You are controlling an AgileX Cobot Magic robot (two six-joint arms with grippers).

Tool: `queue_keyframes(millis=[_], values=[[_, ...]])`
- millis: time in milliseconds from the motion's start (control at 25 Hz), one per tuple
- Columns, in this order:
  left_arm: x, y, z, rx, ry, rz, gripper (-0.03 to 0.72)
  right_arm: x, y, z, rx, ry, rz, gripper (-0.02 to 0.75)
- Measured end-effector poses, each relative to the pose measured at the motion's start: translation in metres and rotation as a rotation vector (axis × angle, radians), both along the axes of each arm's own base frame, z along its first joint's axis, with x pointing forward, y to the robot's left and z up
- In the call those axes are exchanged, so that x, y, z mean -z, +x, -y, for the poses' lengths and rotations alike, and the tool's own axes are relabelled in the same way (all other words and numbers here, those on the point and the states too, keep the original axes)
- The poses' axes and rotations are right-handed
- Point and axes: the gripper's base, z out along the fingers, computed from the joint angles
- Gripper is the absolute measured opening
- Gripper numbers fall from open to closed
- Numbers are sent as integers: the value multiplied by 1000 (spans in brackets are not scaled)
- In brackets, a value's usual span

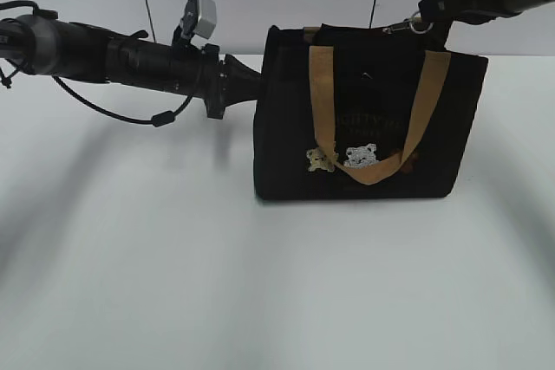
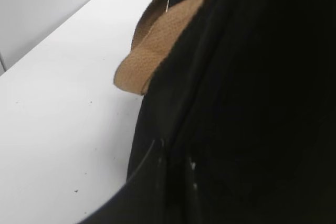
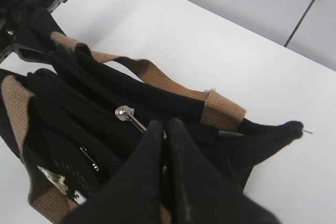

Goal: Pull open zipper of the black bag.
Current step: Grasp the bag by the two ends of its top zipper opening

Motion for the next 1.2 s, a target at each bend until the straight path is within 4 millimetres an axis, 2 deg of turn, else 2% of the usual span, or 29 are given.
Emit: queue_keyframes(millis=[360,960,1200], values=[[0,-2,1,16,6,1,14,-4,-1,20,72,0,-16,-15],[2,-2,1,25,22,5,13,0,-2,28,125,-67,-52,-15],[2,-2,1,26,24,6,13,-6,-5,30,144,-71,-38,-15]])
